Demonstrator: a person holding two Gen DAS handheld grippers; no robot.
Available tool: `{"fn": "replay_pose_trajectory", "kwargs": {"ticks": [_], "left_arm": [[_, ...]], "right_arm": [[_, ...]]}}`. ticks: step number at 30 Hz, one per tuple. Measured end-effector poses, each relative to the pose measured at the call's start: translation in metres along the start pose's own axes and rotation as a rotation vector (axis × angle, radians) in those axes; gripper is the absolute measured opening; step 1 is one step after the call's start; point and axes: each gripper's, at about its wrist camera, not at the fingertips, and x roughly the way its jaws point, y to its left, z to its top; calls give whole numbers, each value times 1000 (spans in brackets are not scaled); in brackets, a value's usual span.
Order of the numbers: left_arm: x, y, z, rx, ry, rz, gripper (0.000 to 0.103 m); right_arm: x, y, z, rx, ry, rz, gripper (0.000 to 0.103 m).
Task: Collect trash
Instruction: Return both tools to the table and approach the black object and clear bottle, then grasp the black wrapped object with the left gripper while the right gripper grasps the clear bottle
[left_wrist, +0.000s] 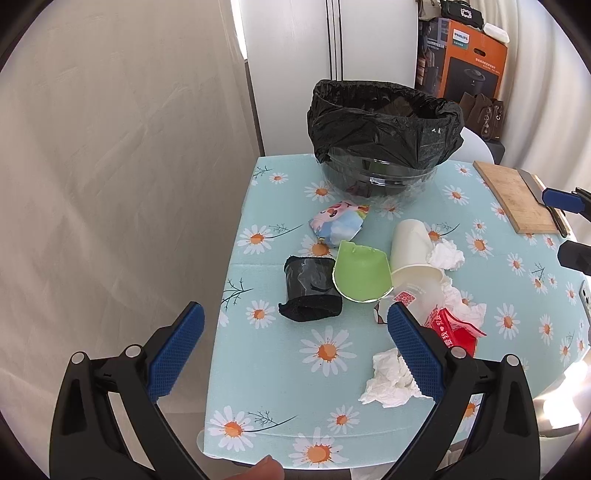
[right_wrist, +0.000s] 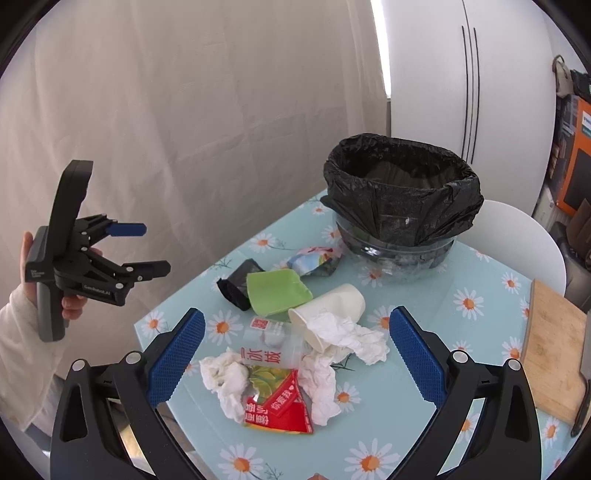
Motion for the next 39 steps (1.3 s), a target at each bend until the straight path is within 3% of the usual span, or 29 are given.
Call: {"fn": "replay_pose_trajectory", "kwargs": {"ticks": [12,18,32,39], "left_arm": [[46,6,-14,2,85,-26,97],[76,10,-12,13,133,-75,97],[156,3,-3,136,287,-185,97],[179,-8,1,220,316,-205,97]], "right_arm": [[39,11,-18,51,106,3,95],[72,18,-25,86,172,13,95],[150,21,-41,175,333,-14,95],[172,22,-44,194,382,-34,95]]}}
